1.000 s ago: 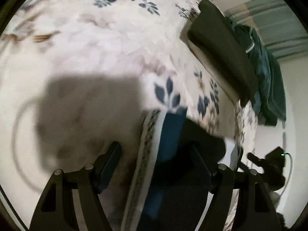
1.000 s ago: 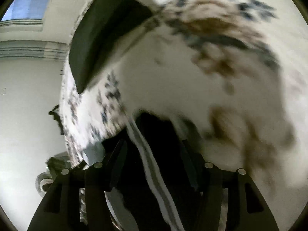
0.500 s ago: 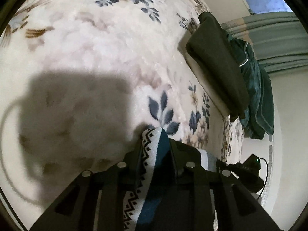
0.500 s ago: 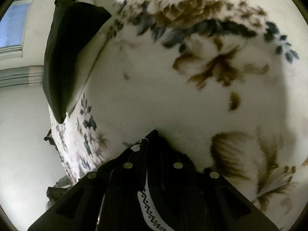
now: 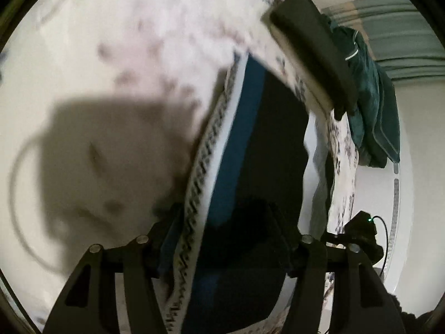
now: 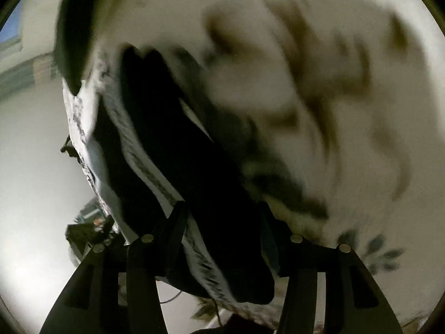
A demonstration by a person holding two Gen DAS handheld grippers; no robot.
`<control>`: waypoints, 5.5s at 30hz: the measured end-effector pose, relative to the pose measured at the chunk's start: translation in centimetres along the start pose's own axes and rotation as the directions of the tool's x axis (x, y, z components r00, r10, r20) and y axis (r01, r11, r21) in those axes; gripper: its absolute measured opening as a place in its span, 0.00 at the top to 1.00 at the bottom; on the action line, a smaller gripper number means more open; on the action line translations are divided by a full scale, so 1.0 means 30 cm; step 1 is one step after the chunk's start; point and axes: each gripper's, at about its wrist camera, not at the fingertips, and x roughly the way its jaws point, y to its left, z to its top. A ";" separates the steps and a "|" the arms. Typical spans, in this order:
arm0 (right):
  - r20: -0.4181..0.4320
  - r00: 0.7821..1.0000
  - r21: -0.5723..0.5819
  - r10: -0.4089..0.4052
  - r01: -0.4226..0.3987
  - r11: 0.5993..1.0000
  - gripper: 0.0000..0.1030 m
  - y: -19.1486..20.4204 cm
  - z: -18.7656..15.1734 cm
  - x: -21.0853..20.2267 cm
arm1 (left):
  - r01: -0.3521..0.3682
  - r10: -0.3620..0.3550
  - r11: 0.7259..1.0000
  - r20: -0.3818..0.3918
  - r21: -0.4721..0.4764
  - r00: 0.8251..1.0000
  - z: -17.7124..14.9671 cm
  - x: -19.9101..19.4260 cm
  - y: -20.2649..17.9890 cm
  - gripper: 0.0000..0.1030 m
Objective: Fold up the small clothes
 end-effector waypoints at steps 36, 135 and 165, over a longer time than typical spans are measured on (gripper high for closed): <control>0.206 0.978 0.372 -0.044 -0.037 0.927 0.91 -0.180 -0.395 -0.082 | 0.153 -0.109 0.874 0.121 -0.461 0.987 -0.338 -0.062 0.134 0.90; 0.139 0.983 -0.318 0.117 -0.068 0.946 0.64 1.007 0.963 -0.237 | -0.010 0.003 0.953 0.024 0.304 1.000 1.201 0.185 -0.723 0.75; 0.783 0.438 -0.098 -0.441 0.788 0.608 0.00 1.205 -0.050 -0.839 | -0.562 0.375 0.724 0.457 0.400 0.807 0.564 -0.367 -1.097 0.01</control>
